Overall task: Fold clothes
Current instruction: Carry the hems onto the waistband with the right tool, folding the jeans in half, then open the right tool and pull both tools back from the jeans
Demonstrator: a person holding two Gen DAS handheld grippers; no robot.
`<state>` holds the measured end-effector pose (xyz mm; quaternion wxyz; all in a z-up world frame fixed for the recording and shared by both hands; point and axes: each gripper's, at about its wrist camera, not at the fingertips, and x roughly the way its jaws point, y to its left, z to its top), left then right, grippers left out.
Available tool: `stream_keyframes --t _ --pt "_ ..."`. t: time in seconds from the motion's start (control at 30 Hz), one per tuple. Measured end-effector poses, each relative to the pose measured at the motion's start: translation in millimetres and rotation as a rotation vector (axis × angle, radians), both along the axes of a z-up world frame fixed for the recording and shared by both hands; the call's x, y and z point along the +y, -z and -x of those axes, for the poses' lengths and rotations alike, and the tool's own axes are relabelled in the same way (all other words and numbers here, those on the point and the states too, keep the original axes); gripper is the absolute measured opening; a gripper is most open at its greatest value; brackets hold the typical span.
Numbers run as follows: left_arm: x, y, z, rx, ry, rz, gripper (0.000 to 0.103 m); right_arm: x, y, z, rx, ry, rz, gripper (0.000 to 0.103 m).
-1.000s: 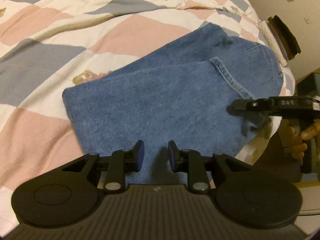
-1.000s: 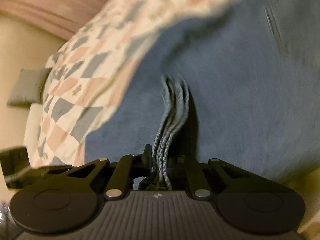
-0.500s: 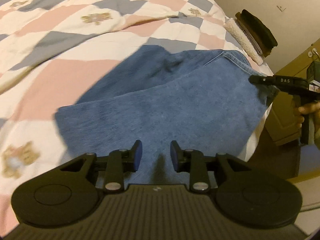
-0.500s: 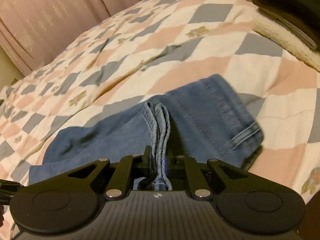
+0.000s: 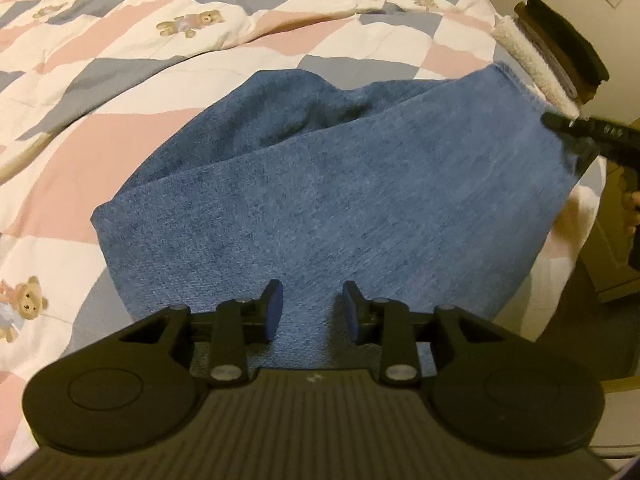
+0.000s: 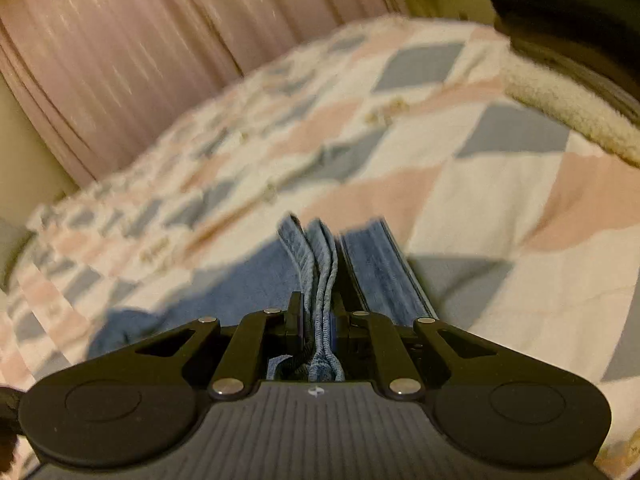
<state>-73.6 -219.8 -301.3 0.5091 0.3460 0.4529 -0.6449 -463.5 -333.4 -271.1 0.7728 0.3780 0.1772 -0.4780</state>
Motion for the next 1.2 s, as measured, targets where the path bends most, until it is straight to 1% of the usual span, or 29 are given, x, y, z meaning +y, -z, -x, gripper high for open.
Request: stream_keyframes --t 0.03,0.17,0.37,0.43,0.47,0.5,0.53,0.57,0.6,0.63,0.67,0.73,0.77,0.8,0.83,0.87,0.9,0.97,1.0,1.03,1.07,1.1,1.17,1.2 --pt "0.2 -0.4 0.5 -0.005 -0.003 -0.001 0.027 -0.1 -2.1 1.9 -0.009 0.004 0.016 0.010" --pt "-0.4 -1.1 2.3 -0.021 -0.018 -0.003 0.027 -6.1 -4.3 13.7 0.013 0.028 0.038 0.010" --pt "-1.7 2.0 7.7 -0.039 -0.027 0.008 0.027 -15.0 27.8 20.8 0.052 0.076 -0.013 0.010" --pt "-1.1 2.6 7.3 -0.044 -0.026 0.007 0.026 -17.1 36.9 17.5 0.085 0.095 -0.034 0.012" --pt "-1.1 2.1 6.9 -0.047 -0.027 0.005 0.026 -18.0 36.4 13.4 0.141 0.110 -0.047 0.016" --pt "-1.4 0.7 6.3 -0.054 -0.028 0.005 0.026 -18.9 35.9 9.3 0.198 0.125 -0.060 0.037" --pt "-1.9 -1.3 5.6 -0.064 -0.031 0.007 0.026 -19.0 33.9 4.8 0.261 0.141 -0.065 0.053" --pt "-2.2 -3.7 4.7 -0.074 -0.031 0.010 0.026 -14.9 24.0 -2.3 0.359 0.163 -0.023 0.069" --pt "-2.6 -7.0 3.2 -0.084 -0.030 0.019 0.026 -10.1 13.9 -9.3 0.450 0.182 0.021 0.068" --pt "-3.0 -10.2 1.3 -0.091 -0.028 0.029 0.026 -1.8 3.2 -16.4 0.498 0.187 0.077 0.064" --pt "-3.6 -13.0 -0.7 -0.096 -0.027 0.038 0.026 6.6 -6.9 -23.3 0.534 0.186 0.129 0.064" --pt "-6.1 -17.8 -4.5 -0.100 -0.021 0.059 0.026 23.0 -17.7 -35.6 0.482 0.118 0.190 0.051" --pt "-7.8 -19.2 -5.3 -0.101 -0.015 0.071 0.026 24.8 -9.8 -41.9 0.481 0.076 0.174 0.035" --pt "-10.3 -19.7 -5.4 -0.100 -0.005 0.083 0.024 26.6 -2.0 -48.1 0.481 0.035 0.158 0.023" --pt "-13.4 -19.0 -4.5 -0.099 0.008 0.092 0.018 28.4 5.8 -54.4 0.480 -0.007 0.142 0.020" --pt "-17.1 -17.5 -3.0 -0.099 0.023 0.099 0.015 30.1 13.7 -60.7 0.479 -0.049 0.126 0.016" --pt "-21.5 -14.6 -1.8 -0.100 0.038 0.112 0.013 30.8 22.1 -65.2 0.477 -0.080 0.107 0.016" --pt "-32.3 -1.1 -3.2 -0.111 0.051 0.125 0.014 19.8 44.3 -54.3 0.460 -0.030 0.041 0.015" --pt "-39.3 8.7 -6.0 -0.120 0.044 0.115 0.011 15.7 45.9 -49.7 0.438 -0.010 0.023 0.015" --pt "-46.4 17.1 -9.8 -0.121 0.026 0.092 0.006 13.7 41.3 -49.3 0.436 -0.003 0.019 0.015" --pt "-51.2 19.5 -12.6 -0.112 0.007 0.079 0.005 12.4 36.3 -49.6 0.435 0.002 0.019 0.016" --pt "-53.4 16.4 -12.6 -0.106 -0.001 0.084 0.005 14.5 28.6 -53.8 0.436 -0.009 0.048 0.021" --pt "-51.0 1.1 -1.9 -0.116 0.033 0.141 0.006 18.8 13.1 -62.1 0.438 -0.032 0.106 0.021" --pt "-49.9 -6.7 5.7 -0.107 0.059 0.169 0.005 20.2 6.2 -66.4 0.435 -0.045 0.133 0.021"
